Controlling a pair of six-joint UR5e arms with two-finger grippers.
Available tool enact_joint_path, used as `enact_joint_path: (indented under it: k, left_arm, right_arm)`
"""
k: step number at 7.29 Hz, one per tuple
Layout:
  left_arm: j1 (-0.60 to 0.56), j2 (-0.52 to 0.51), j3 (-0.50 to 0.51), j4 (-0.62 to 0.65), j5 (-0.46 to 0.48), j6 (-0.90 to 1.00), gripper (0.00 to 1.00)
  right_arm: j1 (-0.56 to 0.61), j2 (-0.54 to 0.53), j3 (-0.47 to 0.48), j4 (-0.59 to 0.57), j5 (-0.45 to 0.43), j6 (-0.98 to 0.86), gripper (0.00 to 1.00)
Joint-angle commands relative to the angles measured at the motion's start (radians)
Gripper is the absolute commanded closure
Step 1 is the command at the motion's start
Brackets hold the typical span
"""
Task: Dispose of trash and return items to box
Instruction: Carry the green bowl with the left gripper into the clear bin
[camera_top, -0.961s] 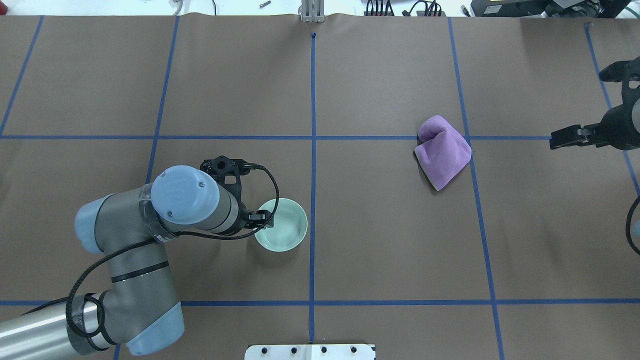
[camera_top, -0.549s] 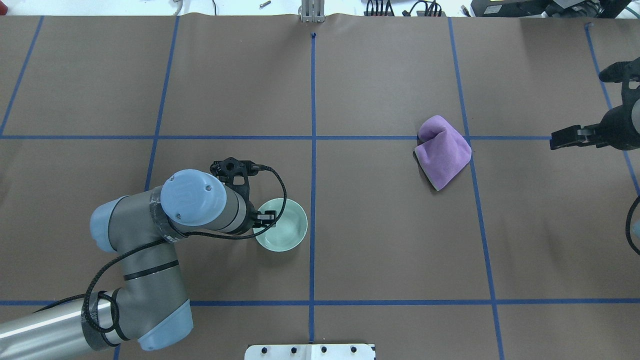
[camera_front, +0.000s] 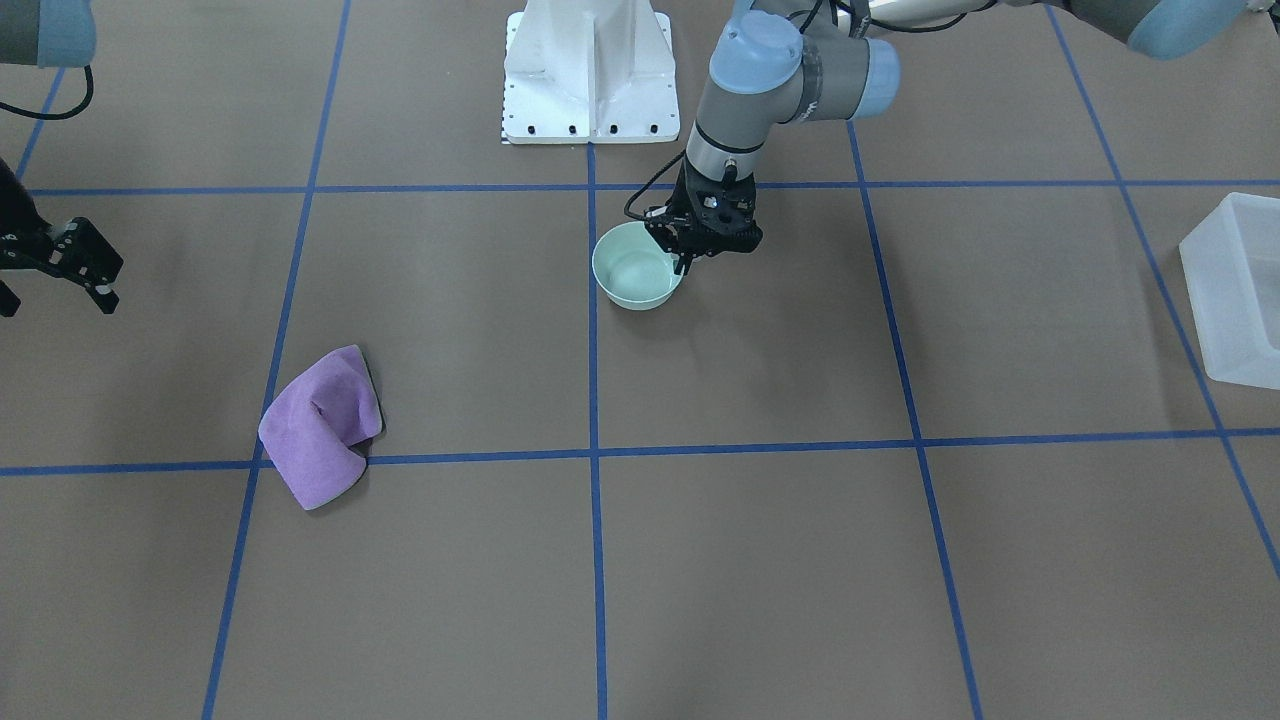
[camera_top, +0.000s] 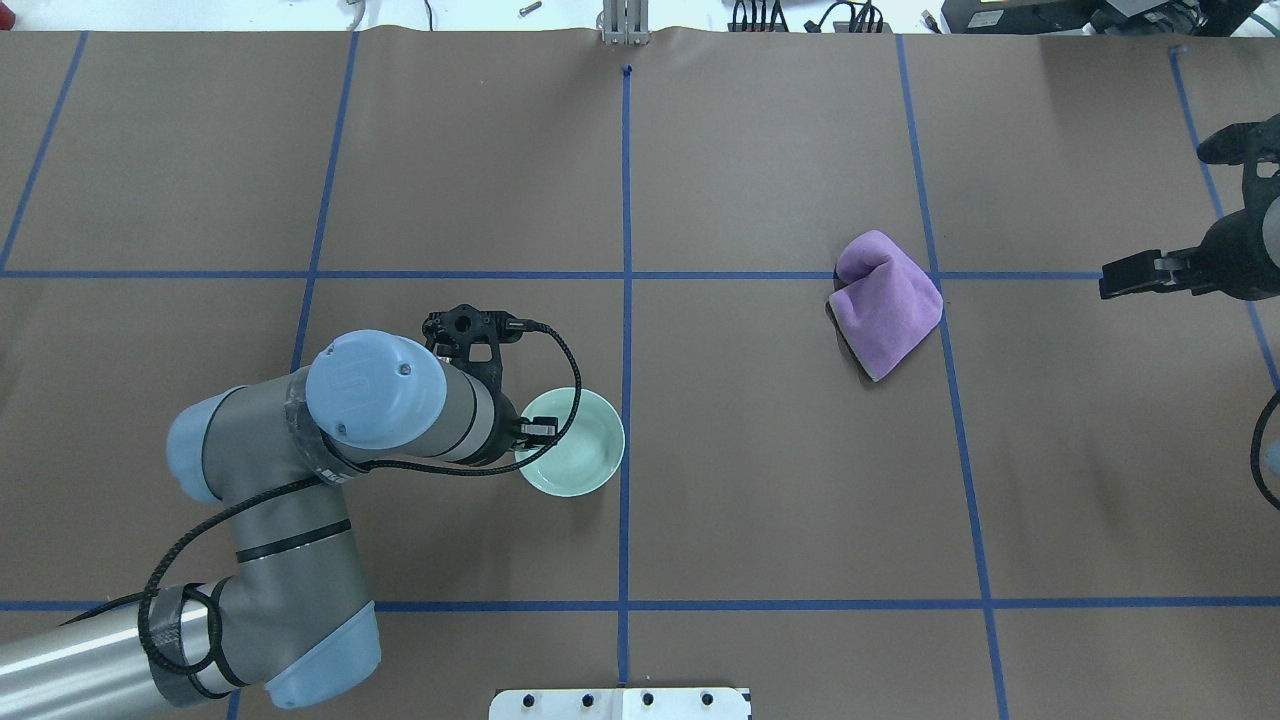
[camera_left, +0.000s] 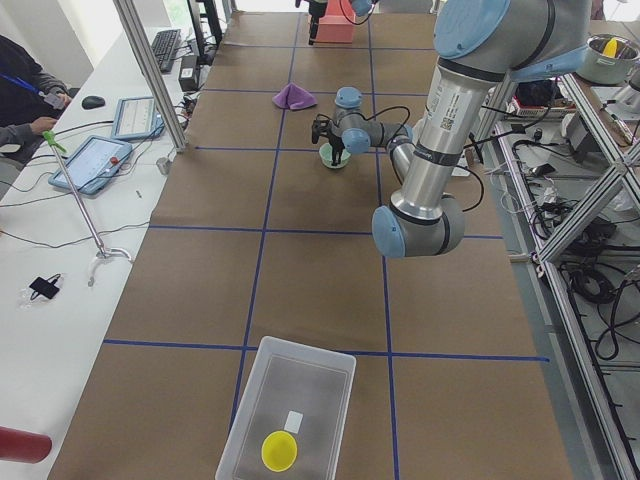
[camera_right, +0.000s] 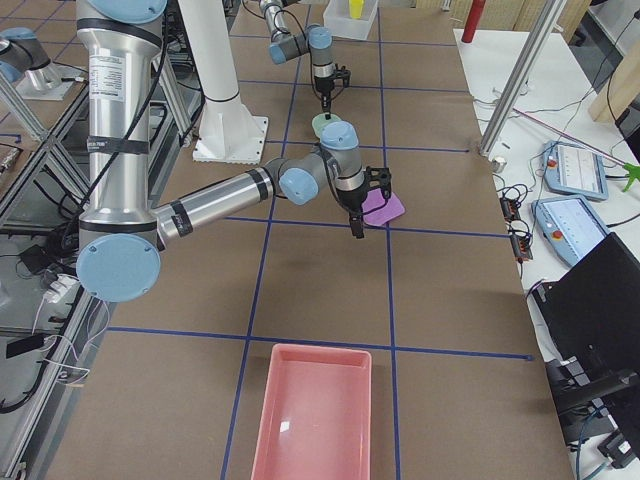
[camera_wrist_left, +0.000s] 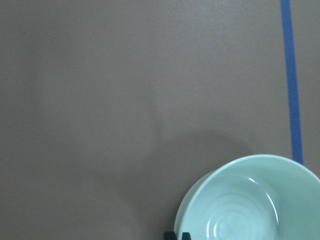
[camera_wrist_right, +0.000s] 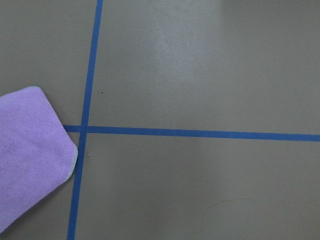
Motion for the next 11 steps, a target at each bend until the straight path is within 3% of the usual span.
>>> enact_joint_path:
  k: [1,2,4,7,9,11]
  left_arm:
    - [-0.042,0.053,-0.132,0.101,-0.006,0.069,1.0]
    - [-0.086,0.1,-0.222,0.19,-0.026,0.156,1.0]
    - [-0.252,0.249,-0.314,0.219,-0.187,0.353,1.0]
    - [-0.599,0.508,-0.332,0.213,-0.395,0.915,1.0]
    - [-0.862,0.567,-0.202,0.219,-0.513,1.314,1.0]
    - [-1.077,0.537,0.077,0.207,-0.586,1.729,1.0]
  right_arm:
    - [0.0,-0.001,0.0,0.0,0.0,0.0,0.0]
    - [0.0,-0.001,0.0,0.0,0.0,0.0,0.0]
    - [0.0,-0.001,-0.002,0.0,0.0,0.001,0.0]
    - [0.0,-0.001,-0.008,0.0,0.0,0.001,0.0]
    - [-0.002,-0.001,-0.008,0.0,0.0,0.001,0.0]
    - [0.0,-0.001,-0.006,0.001,0.0,0.001,0.0]
